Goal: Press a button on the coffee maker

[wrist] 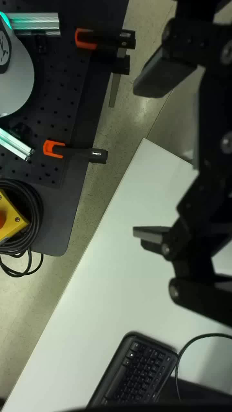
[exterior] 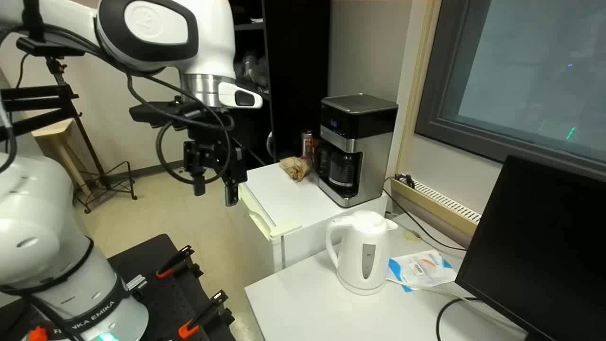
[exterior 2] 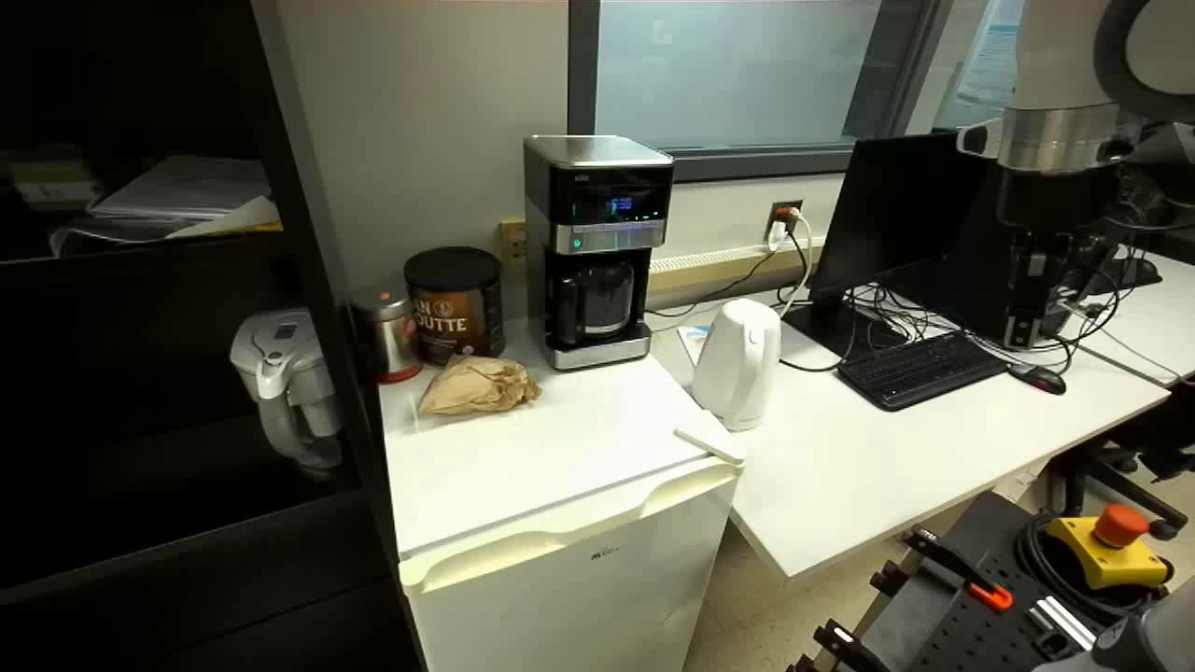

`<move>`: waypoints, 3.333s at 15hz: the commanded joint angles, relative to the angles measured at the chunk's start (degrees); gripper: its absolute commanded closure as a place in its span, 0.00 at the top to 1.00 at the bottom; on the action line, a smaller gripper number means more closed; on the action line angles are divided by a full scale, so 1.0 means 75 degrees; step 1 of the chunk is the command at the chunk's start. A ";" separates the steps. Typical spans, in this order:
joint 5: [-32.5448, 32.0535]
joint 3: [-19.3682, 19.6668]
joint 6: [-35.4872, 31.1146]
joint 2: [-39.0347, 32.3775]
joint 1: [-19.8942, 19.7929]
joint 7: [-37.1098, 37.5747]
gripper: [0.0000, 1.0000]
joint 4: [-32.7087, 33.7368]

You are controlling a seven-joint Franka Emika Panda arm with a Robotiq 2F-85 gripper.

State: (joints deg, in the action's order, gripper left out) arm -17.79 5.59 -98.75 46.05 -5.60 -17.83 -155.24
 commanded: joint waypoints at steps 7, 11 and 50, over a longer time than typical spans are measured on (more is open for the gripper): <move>-0.0082 0.0137 0.0046 0.0007 0.0168 0.0094 1.00 0.0017; -0.0078 0.0126 -0.0175 -0.0120 0.0275 0.0059 1.00 -0.0006; -0.8616 -0.2270 -0.9202 -0.6214 -0.1469 0.5516 0.00 0.3151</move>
State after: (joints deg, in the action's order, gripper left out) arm -74.85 -10.45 -167.59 4.71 -16.35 15.77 -137.41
